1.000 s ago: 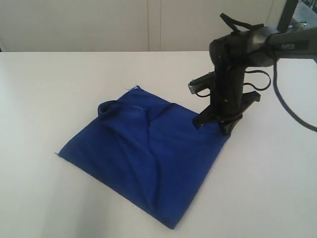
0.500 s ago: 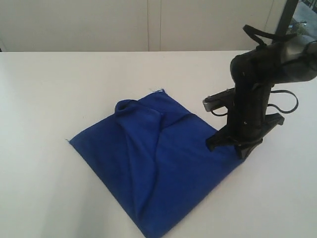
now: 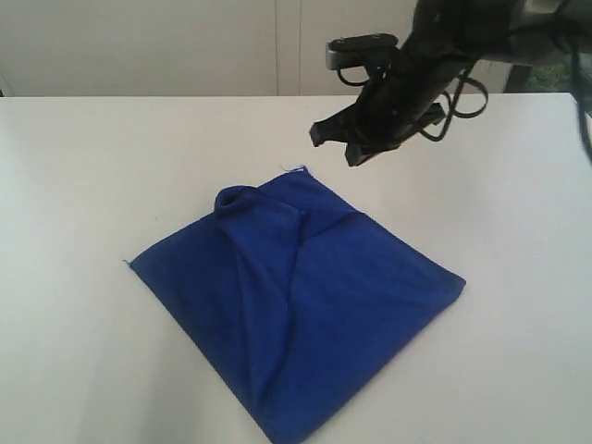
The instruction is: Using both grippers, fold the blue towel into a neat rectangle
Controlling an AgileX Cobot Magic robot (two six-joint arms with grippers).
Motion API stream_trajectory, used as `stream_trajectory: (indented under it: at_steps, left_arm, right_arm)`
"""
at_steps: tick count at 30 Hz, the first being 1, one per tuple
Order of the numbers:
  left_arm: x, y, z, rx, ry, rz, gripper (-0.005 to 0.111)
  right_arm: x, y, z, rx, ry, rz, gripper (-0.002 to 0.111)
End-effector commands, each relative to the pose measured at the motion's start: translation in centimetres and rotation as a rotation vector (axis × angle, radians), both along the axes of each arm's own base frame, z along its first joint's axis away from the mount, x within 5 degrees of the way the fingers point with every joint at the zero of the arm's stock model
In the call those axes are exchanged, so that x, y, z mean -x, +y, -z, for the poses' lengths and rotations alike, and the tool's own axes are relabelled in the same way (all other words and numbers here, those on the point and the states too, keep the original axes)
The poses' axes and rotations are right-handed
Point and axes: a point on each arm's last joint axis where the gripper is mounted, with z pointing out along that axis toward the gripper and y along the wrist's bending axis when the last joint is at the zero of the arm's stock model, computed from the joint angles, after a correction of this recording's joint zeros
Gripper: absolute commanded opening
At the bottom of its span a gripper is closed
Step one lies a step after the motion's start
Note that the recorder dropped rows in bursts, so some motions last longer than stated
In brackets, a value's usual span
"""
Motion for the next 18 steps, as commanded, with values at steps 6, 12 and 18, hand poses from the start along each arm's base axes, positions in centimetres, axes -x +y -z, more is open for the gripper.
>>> stream_trajectory:
  at_steps: [6,12,18]
  left_arm:
    - [0.2,0.0,0.2,0.005,0.009,-0.003,0.0]
    - [0.2,0.0,0.2,0.003,0.009,-0.003,0.0]
    - [0.2,0.0,0.2,0.002,0.009,-0.002,0.0]
  right_arm:
    - [-6.0,3.8,5.7,-0.027,-0.044,-0.045,0.0]
    - [-6.8,4.7,7.7,-0.05,-0.01,-0.074,0.0]
    - [-7.1,5.1,8.9,-0.078,-0.011,-0.072,0.0]
